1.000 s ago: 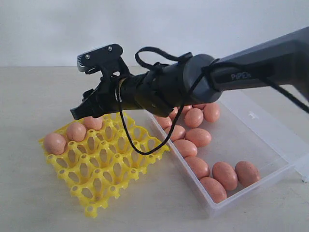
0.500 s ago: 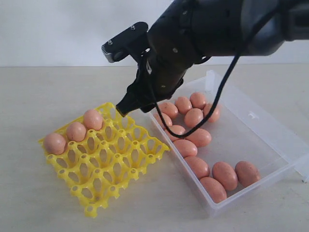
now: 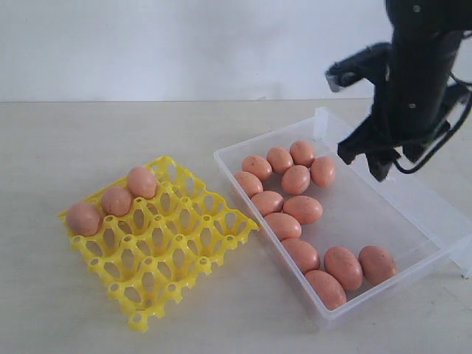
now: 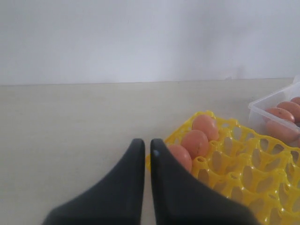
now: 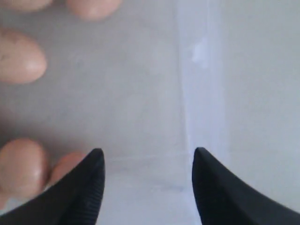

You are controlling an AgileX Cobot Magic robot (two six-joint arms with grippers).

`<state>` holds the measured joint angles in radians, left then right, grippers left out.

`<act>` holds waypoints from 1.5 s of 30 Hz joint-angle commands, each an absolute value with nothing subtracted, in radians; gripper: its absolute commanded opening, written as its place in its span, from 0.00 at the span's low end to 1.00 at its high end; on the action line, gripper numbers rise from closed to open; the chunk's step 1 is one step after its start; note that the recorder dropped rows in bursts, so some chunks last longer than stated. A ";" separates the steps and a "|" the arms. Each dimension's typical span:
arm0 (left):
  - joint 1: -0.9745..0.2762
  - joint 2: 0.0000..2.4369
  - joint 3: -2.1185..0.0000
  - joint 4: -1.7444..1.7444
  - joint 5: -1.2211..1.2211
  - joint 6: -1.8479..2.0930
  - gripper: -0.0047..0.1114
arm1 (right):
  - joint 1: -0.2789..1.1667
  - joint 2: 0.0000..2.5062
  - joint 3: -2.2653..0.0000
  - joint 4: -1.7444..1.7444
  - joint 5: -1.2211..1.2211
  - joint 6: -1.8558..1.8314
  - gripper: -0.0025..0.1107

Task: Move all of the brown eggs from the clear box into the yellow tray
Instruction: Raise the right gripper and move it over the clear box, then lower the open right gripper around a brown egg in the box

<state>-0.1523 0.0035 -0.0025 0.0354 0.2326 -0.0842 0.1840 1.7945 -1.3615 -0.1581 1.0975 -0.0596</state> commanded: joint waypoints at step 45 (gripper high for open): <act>-0.150 0.000 0.000 0.034 0.226 -0.086 0.08 | 0.091 2.024 -1.358 0.415 1.221 -0.450 0.45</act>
